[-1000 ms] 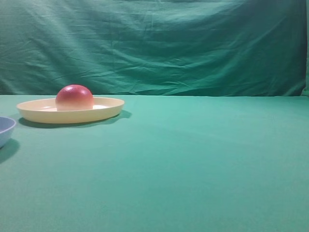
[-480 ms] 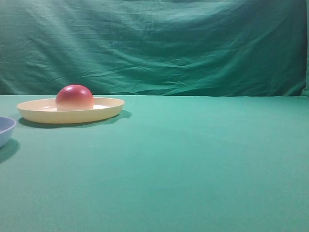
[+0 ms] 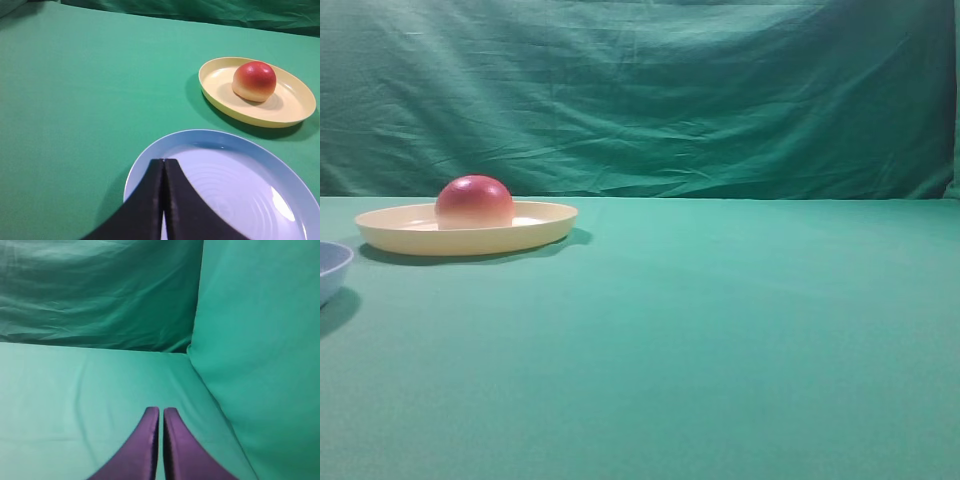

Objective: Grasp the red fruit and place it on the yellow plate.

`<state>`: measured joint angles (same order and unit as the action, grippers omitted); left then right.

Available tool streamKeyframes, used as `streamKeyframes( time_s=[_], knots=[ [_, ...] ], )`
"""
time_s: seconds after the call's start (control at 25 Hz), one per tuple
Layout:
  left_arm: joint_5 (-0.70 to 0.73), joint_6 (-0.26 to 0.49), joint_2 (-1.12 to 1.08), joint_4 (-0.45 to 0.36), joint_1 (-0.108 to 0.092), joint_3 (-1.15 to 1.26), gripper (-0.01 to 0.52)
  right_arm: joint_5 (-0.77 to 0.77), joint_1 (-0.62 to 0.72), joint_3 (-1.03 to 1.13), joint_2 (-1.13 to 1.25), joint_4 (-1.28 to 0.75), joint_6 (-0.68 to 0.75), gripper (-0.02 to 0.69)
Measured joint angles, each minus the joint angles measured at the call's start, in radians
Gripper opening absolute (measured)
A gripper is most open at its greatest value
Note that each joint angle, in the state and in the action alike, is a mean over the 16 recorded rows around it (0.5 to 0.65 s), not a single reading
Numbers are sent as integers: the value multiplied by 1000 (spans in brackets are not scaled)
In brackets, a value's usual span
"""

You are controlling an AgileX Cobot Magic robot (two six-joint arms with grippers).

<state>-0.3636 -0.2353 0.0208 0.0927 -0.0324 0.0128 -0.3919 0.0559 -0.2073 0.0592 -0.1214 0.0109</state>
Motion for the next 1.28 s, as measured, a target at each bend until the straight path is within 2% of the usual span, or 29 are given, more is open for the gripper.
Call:
streamKeyframes(
  time_s=[0.48, 1.28],
  knots=[
    [0, 0, 0, 0, 0, 0, 0, 68, 0, 214, -69, 0, 37, 0],
    [0, 0, 0, 0, 0, 0, 0, 24, 0, 233, -69, 0, 51, 0]
  ],
)
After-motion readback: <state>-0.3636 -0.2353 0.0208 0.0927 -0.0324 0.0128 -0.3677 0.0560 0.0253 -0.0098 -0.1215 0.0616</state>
